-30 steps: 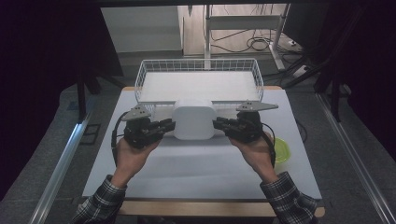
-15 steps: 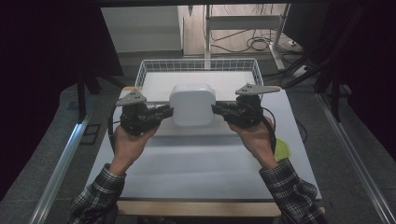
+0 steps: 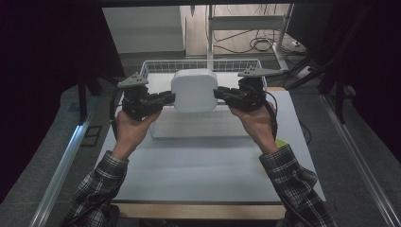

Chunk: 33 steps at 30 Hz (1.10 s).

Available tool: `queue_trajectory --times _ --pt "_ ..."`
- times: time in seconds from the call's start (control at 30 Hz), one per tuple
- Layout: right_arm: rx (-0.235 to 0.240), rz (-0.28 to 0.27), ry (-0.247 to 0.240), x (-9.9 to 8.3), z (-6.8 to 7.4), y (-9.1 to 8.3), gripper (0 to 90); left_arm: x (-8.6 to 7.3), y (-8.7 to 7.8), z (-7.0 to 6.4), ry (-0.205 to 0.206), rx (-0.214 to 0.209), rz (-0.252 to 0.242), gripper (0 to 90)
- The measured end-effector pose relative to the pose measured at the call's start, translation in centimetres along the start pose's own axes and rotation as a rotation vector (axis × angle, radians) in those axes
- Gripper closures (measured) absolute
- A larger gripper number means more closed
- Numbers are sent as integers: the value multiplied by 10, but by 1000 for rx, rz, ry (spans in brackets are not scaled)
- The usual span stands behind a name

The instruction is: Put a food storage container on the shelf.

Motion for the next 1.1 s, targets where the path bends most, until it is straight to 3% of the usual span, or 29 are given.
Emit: queue_trajectory --times 0.43,0.63,0.87,1.1 --pt "-25 7 18 3 -15 11 771 2 18 11 7 5 13 776" --pt "-32 6 10 5 -18 16 718 2 22 12 14 -6 -15 710" --pt "-44 0 -32 9 -18 22 671 7 26 14 35 7 -47 647" --pt "-42 -2 -20 9 -22 27 638 8 34 18 41 14 -49 604"
Point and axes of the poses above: each handheld gripper's, and its own axes: y roughly forward along the jaws, x roughly out of its top, z roughly to its left, the point moved 5 cm from there along y, roughly forward along the jaws, and after that the axes turned 10 degrees about -z, right-handed, at the moved point
